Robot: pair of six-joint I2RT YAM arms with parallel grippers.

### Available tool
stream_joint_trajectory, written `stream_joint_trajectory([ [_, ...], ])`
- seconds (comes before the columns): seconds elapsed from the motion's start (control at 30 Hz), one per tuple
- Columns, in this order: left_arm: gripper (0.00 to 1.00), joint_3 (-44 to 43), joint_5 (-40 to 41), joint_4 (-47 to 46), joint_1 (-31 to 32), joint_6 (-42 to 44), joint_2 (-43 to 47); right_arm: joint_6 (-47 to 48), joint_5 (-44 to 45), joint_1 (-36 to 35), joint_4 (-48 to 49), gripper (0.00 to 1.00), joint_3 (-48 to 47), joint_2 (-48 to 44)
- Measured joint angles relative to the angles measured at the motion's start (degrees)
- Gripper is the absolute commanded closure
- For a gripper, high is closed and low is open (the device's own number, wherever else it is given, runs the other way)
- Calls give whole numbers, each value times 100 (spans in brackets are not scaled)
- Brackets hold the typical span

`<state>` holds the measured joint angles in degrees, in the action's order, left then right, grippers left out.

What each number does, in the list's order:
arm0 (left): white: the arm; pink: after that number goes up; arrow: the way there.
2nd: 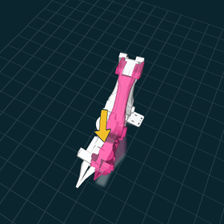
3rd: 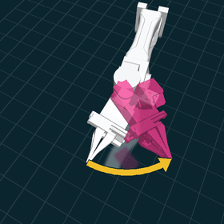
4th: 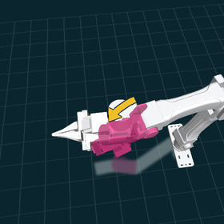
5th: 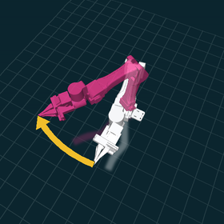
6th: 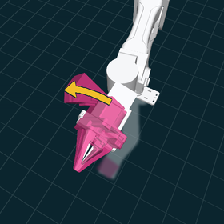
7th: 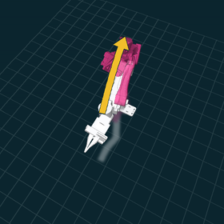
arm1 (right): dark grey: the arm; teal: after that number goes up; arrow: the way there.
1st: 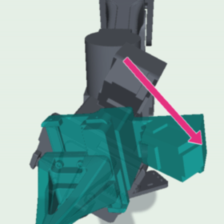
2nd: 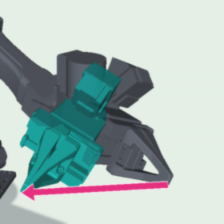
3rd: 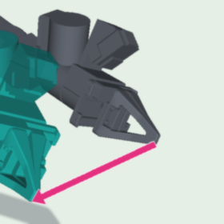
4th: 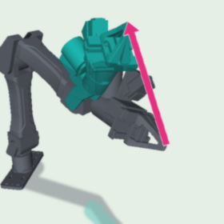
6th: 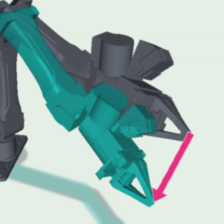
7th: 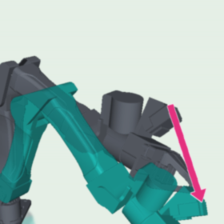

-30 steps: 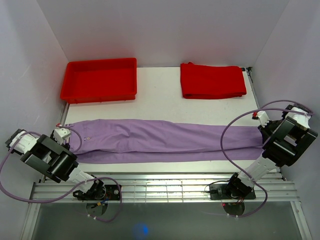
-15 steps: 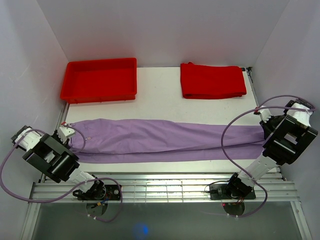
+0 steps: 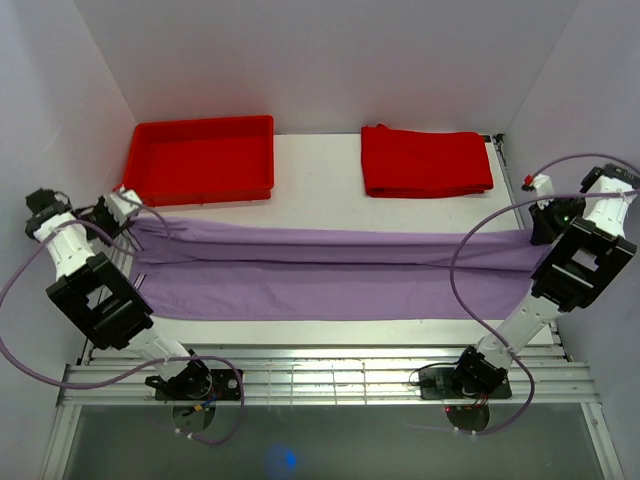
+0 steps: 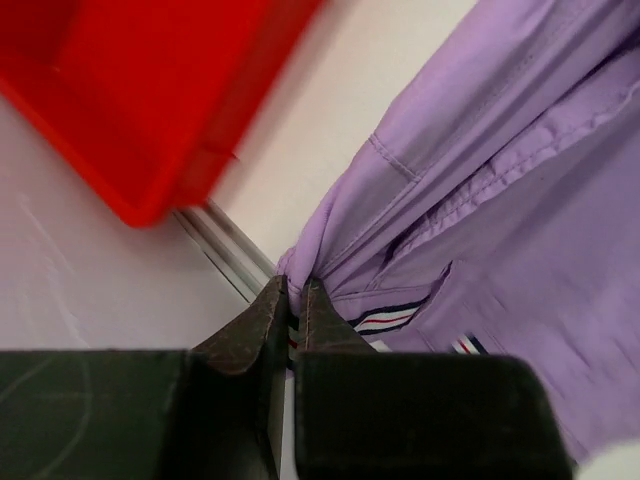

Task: Fold and stack the trousers
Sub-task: Fold the trousers

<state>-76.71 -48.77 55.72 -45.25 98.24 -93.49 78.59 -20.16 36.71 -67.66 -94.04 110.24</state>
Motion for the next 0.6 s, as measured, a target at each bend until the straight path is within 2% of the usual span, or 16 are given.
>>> stream_joint_trajectory([
  [0.17,100,-1353,-249,-1436,798,-2317,-767,-426,-612,-280,-496,92,-2304,892],
  [0.23,100,-1836,-334,-1849,922,-2990,-1023,-452,-778,-334,-511,92,-2581,894],
  [0.33,100,-1932,-463,-2194,872,-3434,-986,-315,-920,-319,-411,92,-2194,529],
  [0.4,100,-1714,-555,-2415,728,-3488,-817,-136,-966,-238,-339,92,-1491,109],
  [0.6,100,-538,-931,-2133,2,-2747,-179,490,-890,192,-234,92,269,-719],
])
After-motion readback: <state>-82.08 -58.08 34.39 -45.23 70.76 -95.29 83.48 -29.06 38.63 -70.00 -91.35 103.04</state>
